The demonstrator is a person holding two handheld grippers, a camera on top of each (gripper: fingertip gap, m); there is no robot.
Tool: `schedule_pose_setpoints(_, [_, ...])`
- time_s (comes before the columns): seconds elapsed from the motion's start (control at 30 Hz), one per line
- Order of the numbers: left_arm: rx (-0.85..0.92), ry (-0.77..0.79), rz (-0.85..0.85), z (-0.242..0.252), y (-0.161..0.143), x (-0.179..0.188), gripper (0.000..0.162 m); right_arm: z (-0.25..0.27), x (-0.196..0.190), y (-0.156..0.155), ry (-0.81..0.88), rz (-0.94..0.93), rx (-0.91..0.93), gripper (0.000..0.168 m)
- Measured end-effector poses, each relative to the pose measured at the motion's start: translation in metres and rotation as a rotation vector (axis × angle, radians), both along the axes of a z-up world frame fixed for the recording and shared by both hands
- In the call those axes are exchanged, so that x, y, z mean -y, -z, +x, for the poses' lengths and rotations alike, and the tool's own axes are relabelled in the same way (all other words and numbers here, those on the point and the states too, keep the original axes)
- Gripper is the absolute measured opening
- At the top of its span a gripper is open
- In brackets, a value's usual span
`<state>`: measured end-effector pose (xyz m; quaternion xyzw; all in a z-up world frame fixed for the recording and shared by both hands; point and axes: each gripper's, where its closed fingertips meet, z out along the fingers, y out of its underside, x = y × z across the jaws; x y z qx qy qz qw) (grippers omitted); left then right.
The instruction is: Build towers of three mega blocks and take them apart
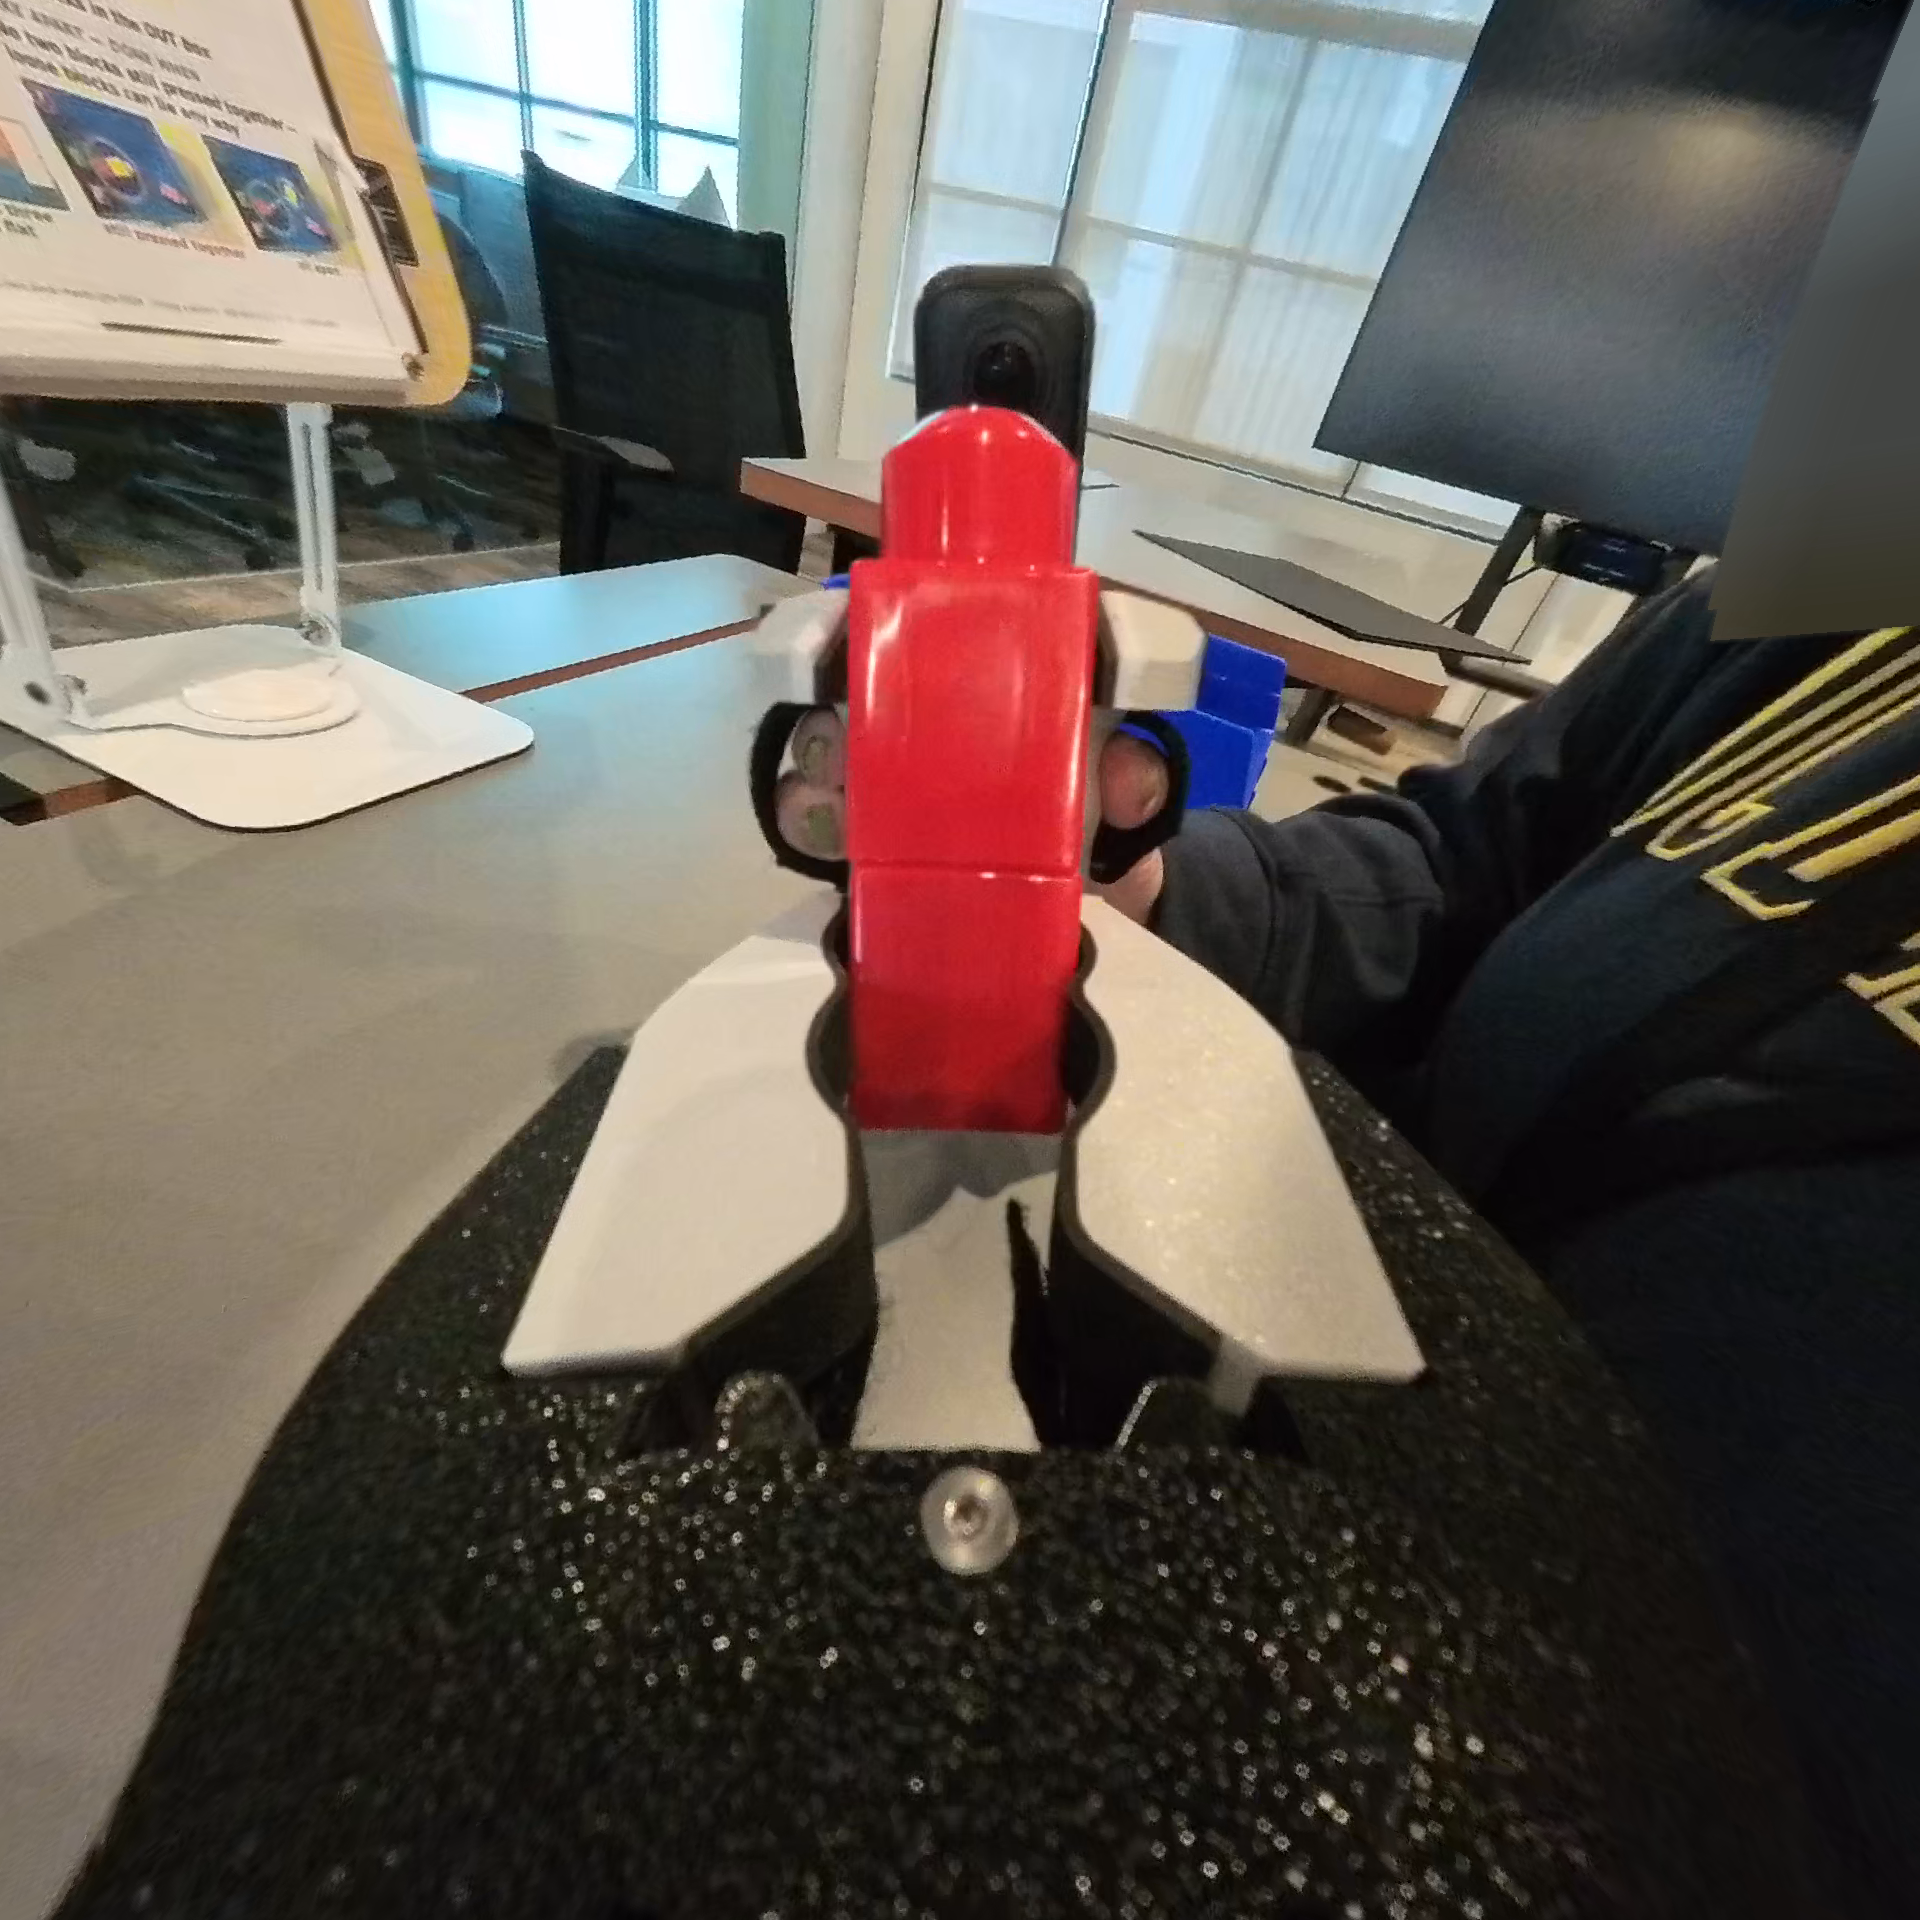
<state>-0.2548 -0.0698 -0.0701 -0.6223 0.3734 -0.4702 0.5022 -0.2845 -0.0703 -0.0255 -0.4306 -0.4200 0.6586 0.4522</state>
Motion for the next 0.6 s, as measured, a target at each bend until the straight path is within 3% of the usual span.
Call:
schedule_pose_setpoints(0.07, [-0.009,-0.014,0.009,-0.004,0.002,0.002,0.036,-0.001,-0.001,0.003,0.018,0.058,0.026,0.037])
schedule_pose_setpoints(0.13, [-0.014,-0.088,0.036,-0.019,-0.001,-0.002,0.036,0.006,-0.02,0.006,0.115,0.025,0.046,0.063])
schedule_pose_setpoints(0.23, [0.028,-0.195,0.076,-0.055,-0.013,-0.007,0.036,0.006,-0.044,0.065,0.289,0.039,0.365,0.072])
schedule_pose_setpoints(0.4, [0.001,-0.272,0.124,-0.081,-0.02,-0.007,0.036,-0.006,-0.045,0.156,0.377,0.101,0.859,0.077])
schedule_pose_setpoints(0.53, [-0.016,-0.266,0.13,-0.08,-0.02,-0.005,0.036,-0.017,-0.045,0.186,0.365,0.124,0.999,0.071])
schedule_pose_setpoints(0.57, [-0.027,-0.261,0.131,-0.079,-0.019,-0.005,0.036,-0.018,-0.045,0.192,0.35,0.124,1.026,0.061])
schedule_pose_setpoints(0.6, [-0.038,-0.257,0.132,-0.077,-0.018,-0.004,0.037,-0.018,-0.043,0.195,0.324,0.134,1.046,0.04])
